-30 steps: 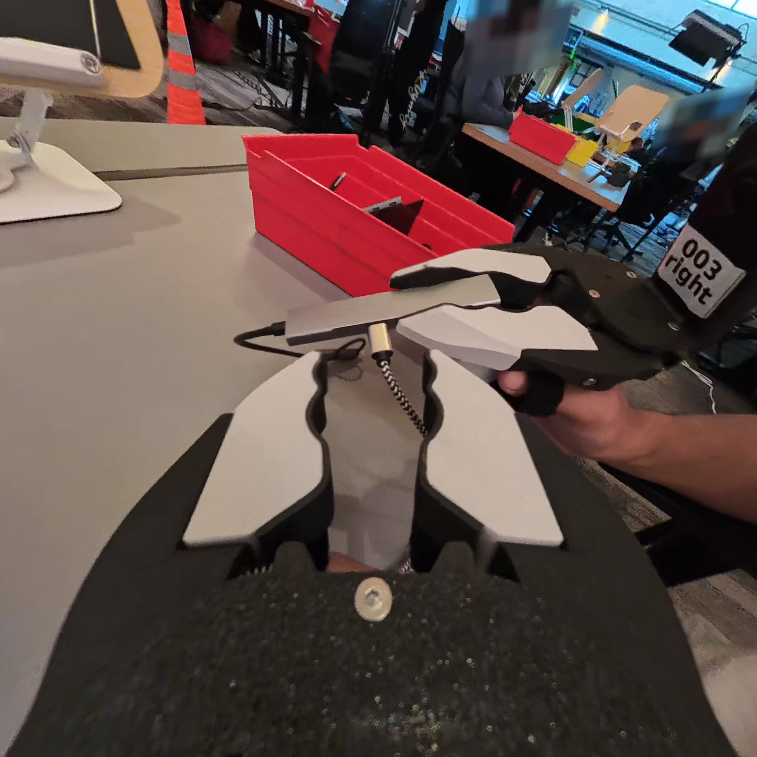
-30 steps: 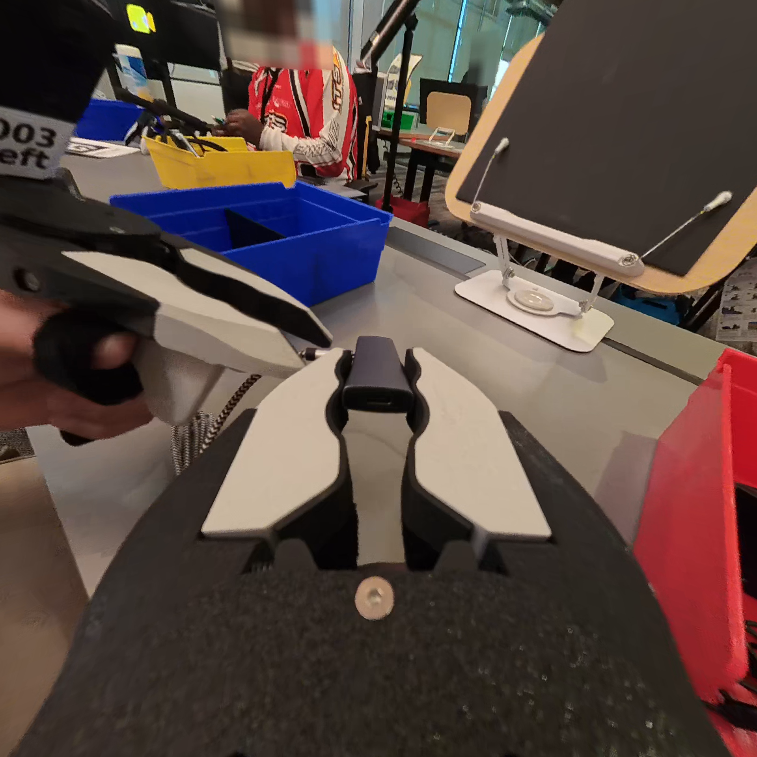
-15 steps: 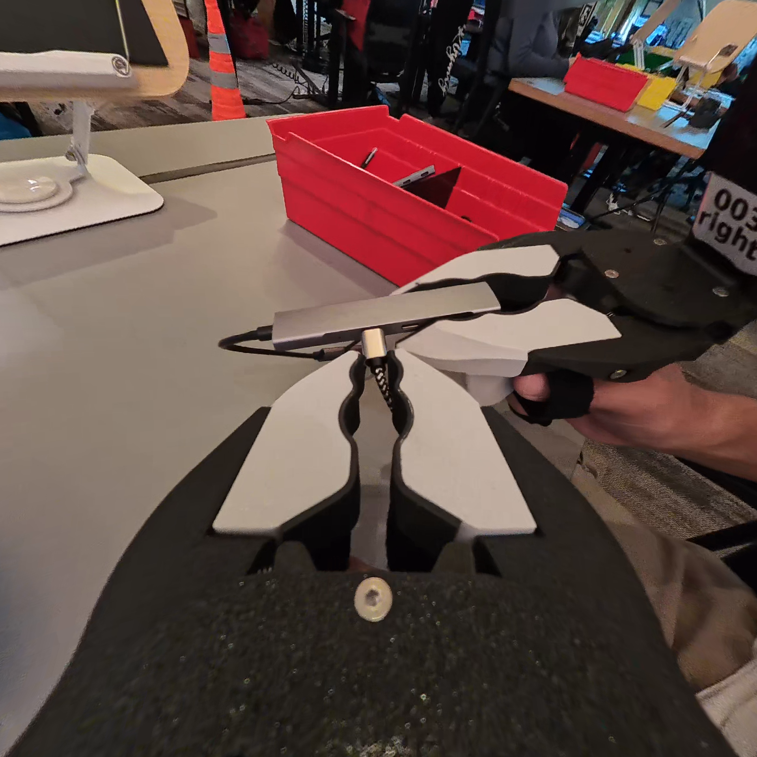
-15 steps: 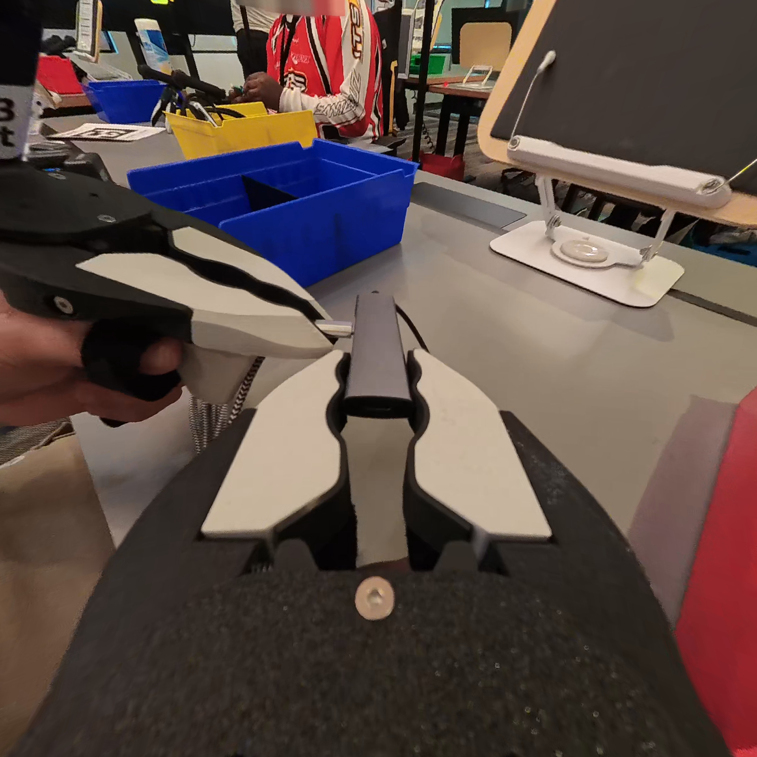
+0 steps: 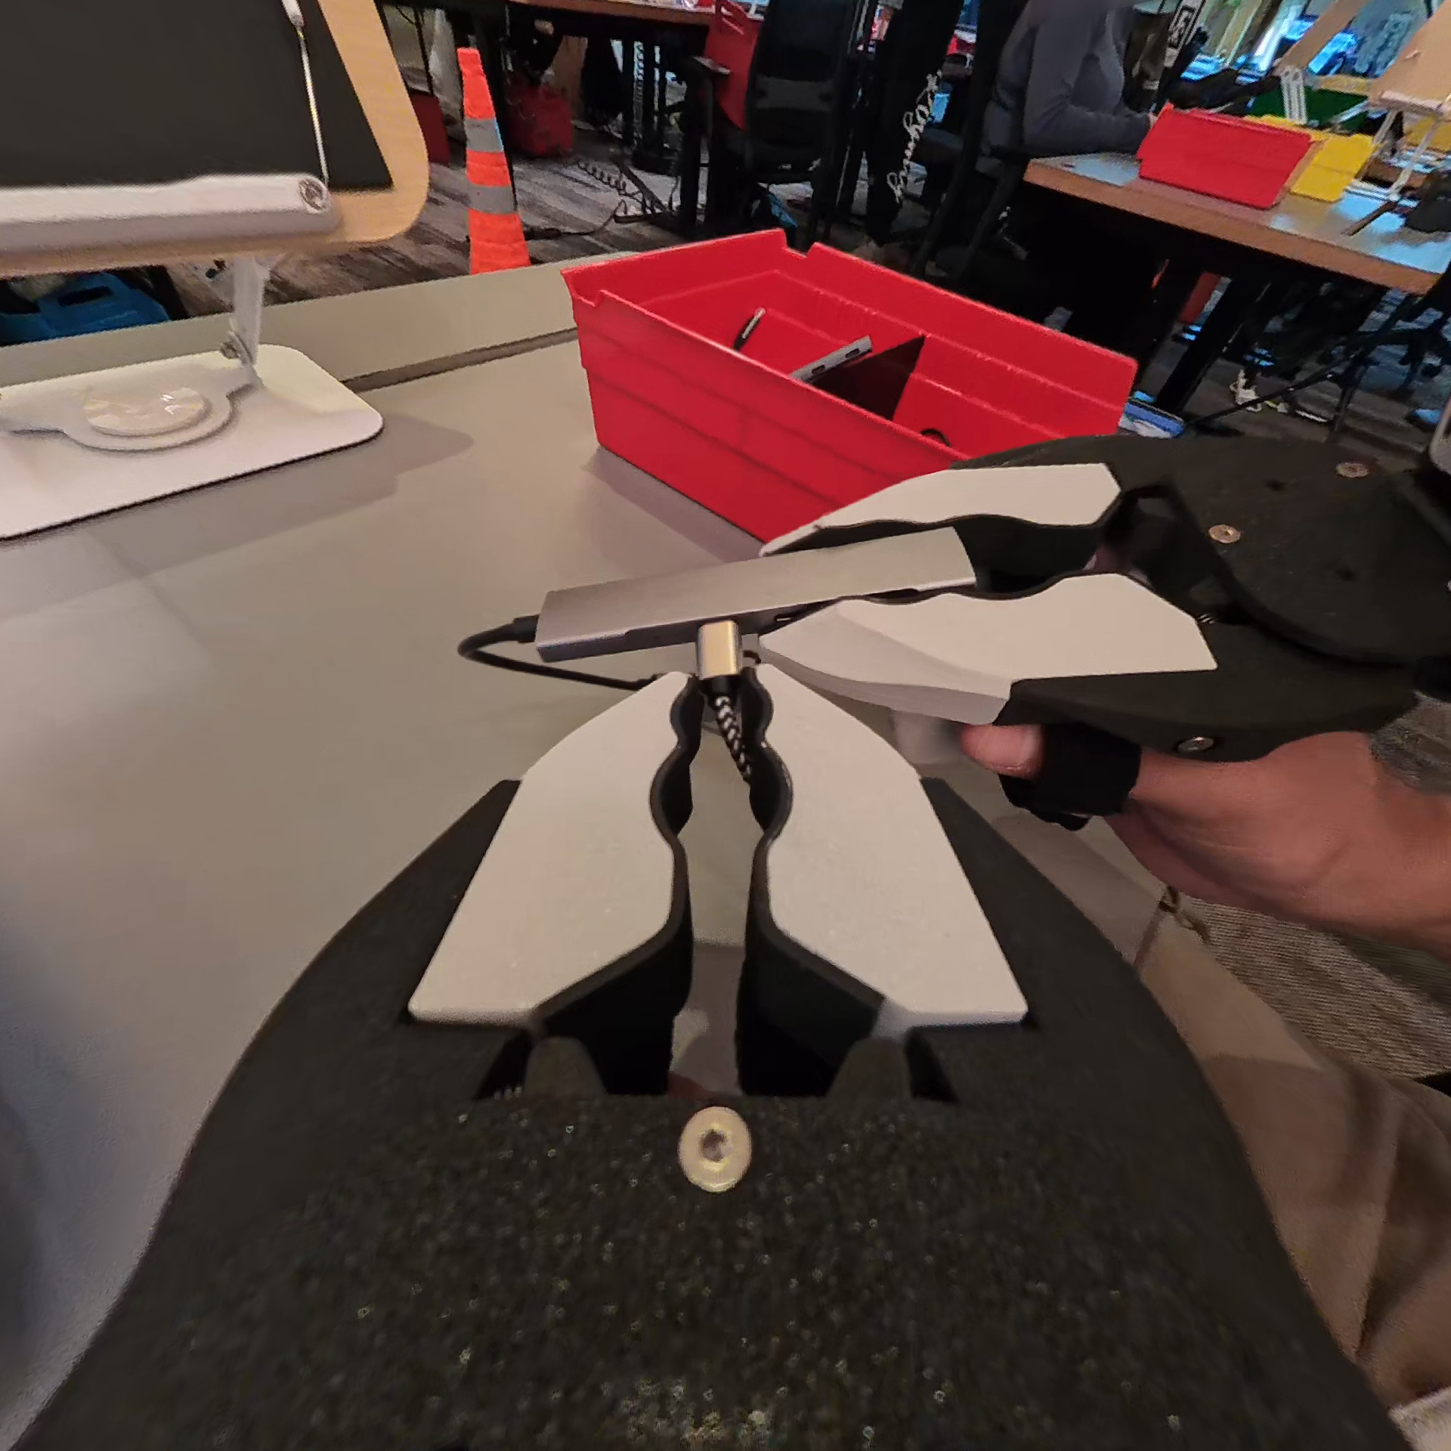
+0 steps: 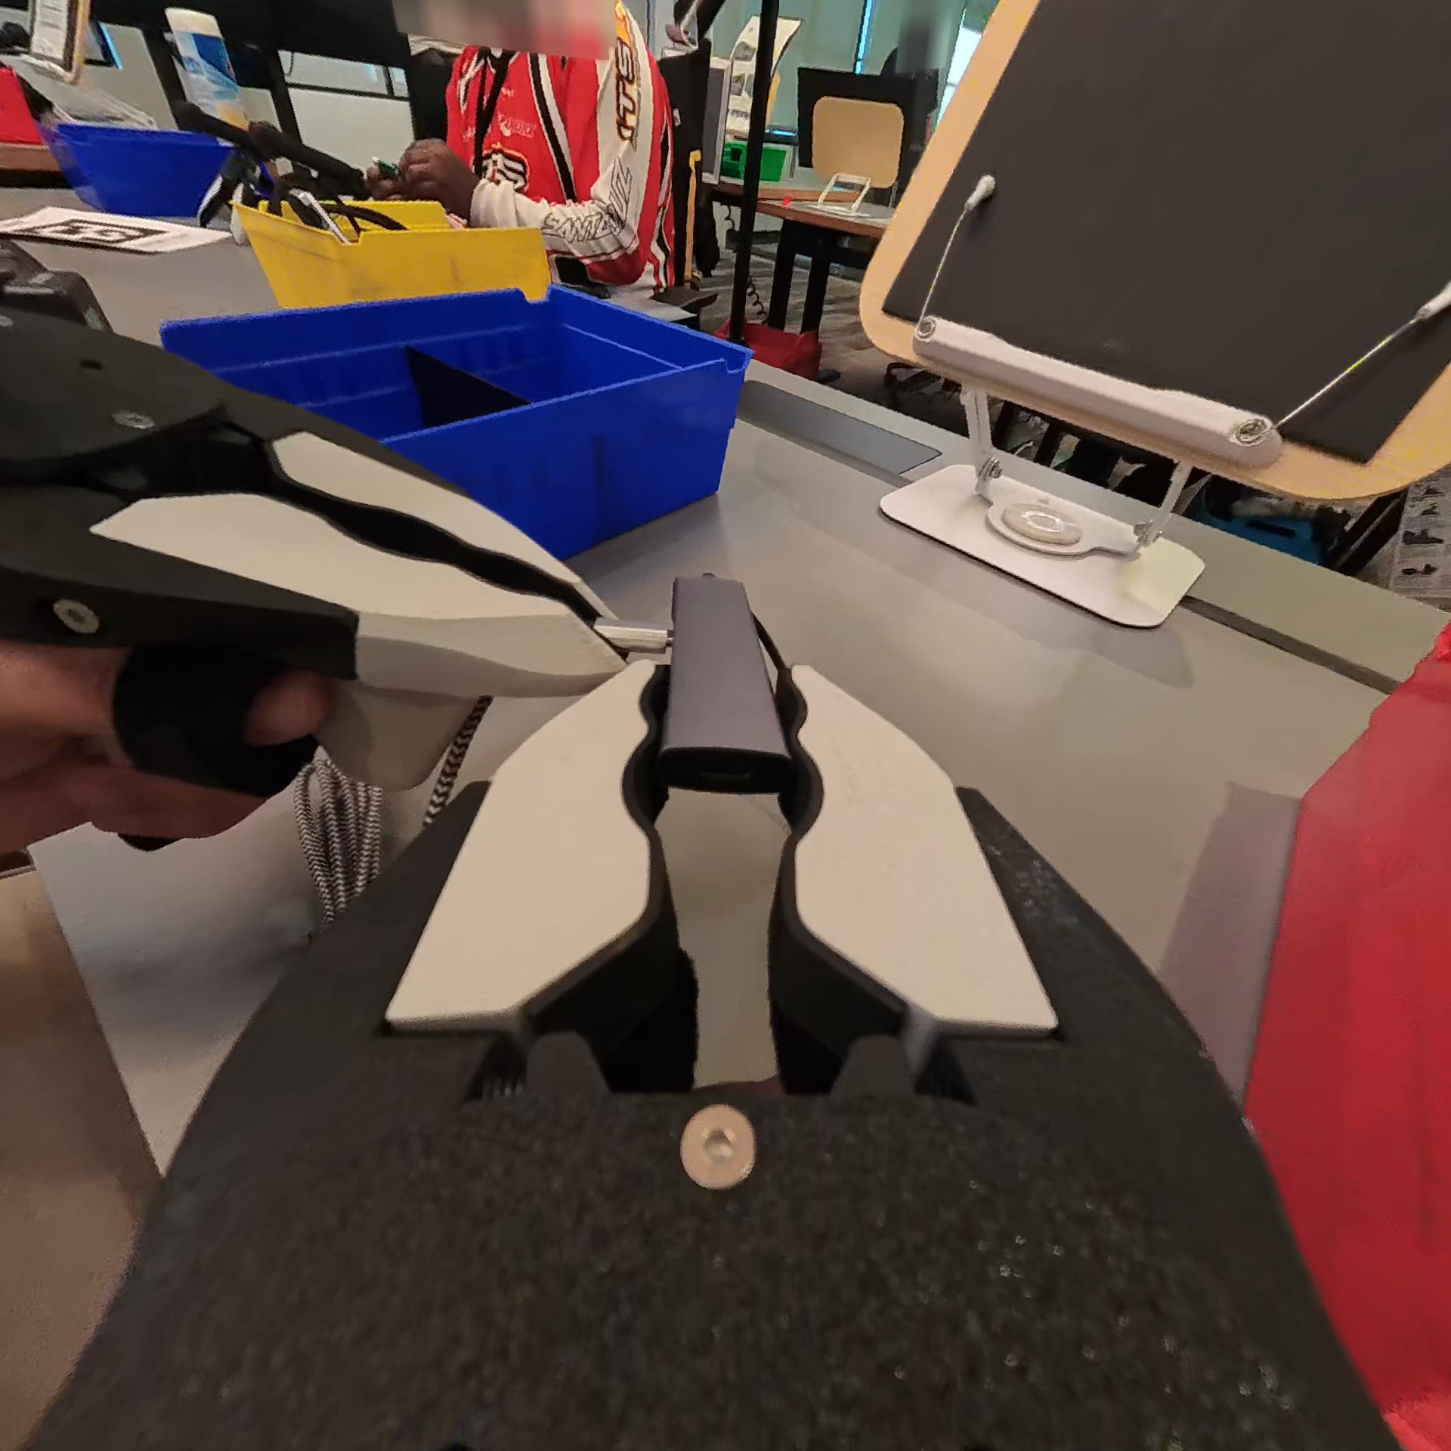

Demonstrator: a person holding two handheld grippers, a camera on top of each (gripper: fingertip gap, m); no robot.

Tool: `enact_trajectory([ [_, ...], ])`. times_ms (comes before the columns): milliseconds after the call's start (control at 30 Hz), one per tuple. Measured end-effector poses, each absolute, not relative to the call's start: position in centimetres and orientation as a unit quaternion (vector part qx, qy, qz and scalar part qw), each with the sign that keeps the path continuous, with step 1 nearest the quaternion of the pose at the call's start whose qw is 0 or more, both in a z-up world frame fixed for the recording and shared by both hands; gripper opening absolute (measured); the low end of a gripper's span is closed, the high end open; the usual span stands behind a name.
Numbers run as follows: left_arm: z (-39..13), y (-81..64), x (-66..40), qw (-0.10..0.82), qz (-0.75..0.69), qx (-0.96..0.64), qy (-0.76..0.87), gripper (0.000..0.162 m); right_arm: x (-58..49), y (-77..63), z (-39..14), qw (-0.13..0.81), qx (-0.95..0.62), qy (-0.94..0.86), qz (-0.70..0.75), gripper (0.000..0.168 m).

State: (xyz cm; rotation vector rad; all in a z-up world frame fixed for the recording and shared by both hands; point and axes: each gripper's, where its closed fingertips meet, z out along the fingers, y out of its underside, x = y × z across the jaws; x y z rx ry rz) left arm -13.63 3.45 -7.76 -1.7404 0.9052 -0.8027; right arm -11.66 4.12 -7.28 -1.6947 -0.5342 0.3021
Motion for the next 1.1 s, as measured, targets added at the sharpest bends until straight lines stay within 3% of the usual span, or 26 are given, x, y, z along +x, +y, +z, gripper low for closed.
enact_trajectory([
  [67, -7.7, 3.5, -13.9, 0.492, -0.324, -0.717, 0.372, 0.009, -11.6, 4.3, -7.4, 0.615, -0.744, -0.216, 0.15, 0.026],
  [133, -6.9, 2.5, -14.5, 0.511, -0.337, -0.697, 0.373, 0.003, -5.9, 6.3, -7.0, 0.637, -0.757, -0.128, 0.077, 0.025],
  [167, -6.6, 2.2, -15.0, 0.523, -0.32, -0.69, 0.385, 0.003, -3.8, 6.6, -6.3, 0.634, -0.758, -0.096, 0.122, 0.025],
  [233, -6.0, 2.1, -15.9, 0.535, -0.308, -0.686, 0.385, 0.003, -3.0, 5.5, -5.0, 0.656, -0.737, -0.153, 0.054, 0.025],
  [700, -8.9, 3.5, -16.8, 0.493, -0.314, -0.729, 0.357, 0.003, -5.0, 5.0, -5.8, 0.646, -0.737, -0.173, 0.101, 0.025],
  [800, -9.2, 3.0, -16.9, 0.486, -0.32, -0.732, 0.354, 0.003, -4.5, 5.3, -2.0, 0.663, -0.716, -0.192, 0.105, 0.025],
  [967, -9.6, 2.7, -17.1, 0.497, -0.295, -0.722, 0.381, 0.003, 3.0, 6.7, 10.3, 0.728, -0.66, -0.173, 0.064, 0.025],
  [1100, -9.3, 2.6, -17.2, 0.497, -0.302, -0.719, 0.381, 0.003, 10.2, 11.6, 12.1, 0.698, -0.7, -0.151, 0.011, 0.025],
])
